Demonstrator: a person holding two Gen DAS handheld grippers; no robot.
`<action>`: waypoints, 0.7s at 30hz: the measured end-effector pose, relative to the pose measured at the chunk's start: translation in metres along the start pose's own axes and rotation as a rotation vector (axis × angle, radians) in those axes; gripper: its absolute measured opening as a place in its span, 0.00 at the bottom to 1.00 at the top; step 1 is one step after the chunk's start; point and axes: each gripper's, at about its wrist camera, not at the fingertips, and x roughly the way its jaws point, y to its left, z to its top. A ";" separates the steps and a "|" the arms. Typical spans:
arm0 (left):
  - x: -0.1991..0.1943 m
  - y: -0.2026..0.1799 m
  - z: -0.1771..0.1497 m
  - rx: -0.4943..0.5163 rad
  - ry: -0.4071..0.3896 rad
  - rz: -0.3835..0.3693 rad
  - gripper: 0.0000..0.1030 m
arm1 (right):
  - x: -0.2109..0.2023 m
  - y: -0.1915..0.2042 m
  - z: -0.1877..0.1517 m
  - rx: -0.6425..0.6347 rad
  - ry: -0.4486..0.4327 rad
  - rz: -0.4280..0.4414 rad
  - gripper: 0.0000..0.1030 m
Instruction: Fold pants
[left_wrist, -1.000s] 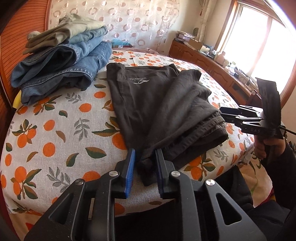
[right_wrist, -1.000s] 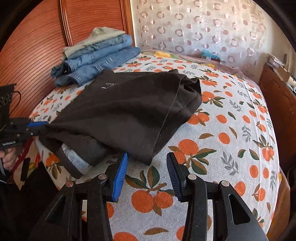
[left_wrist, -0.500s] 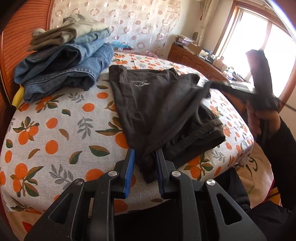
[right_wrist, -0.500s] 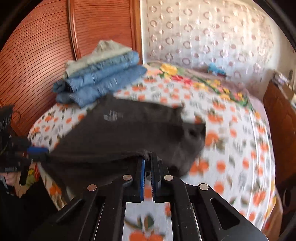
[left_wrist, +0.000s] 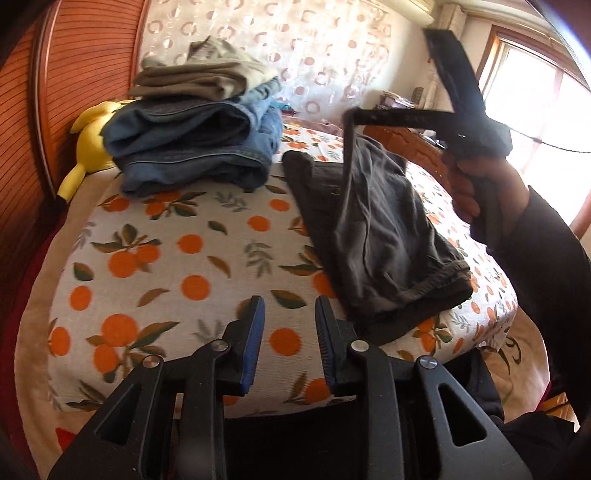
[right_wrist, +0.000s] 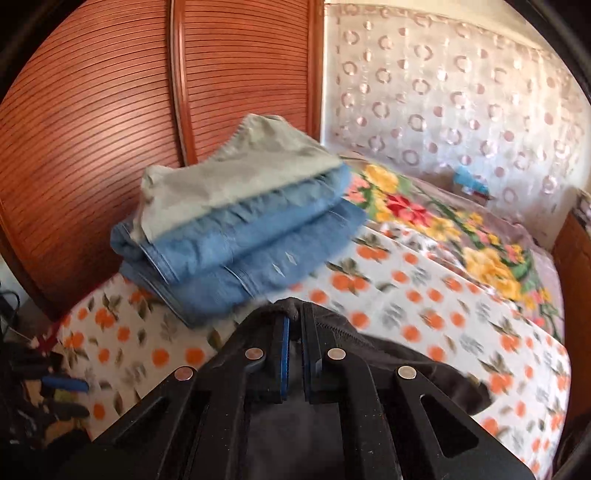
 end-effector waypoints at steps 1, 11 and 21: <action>-0.001 0.002 -0.001 -0.002 -0.001 0.004 0.28 | 0.005 0.002 0.004 0.000 0.000 0.008 0.05; -0.004 -0.003 -0.002 0.015 -0.001 0.002 0.29 | 0.027 -0.001 0.006 0.048 0.062 -0.016 0.33; 0.006 -0.020 0.002 0.044 0.011 -0.016 0.29 | -0.047 -0.024 -0.047 0.149 0.031 -0.071 0.41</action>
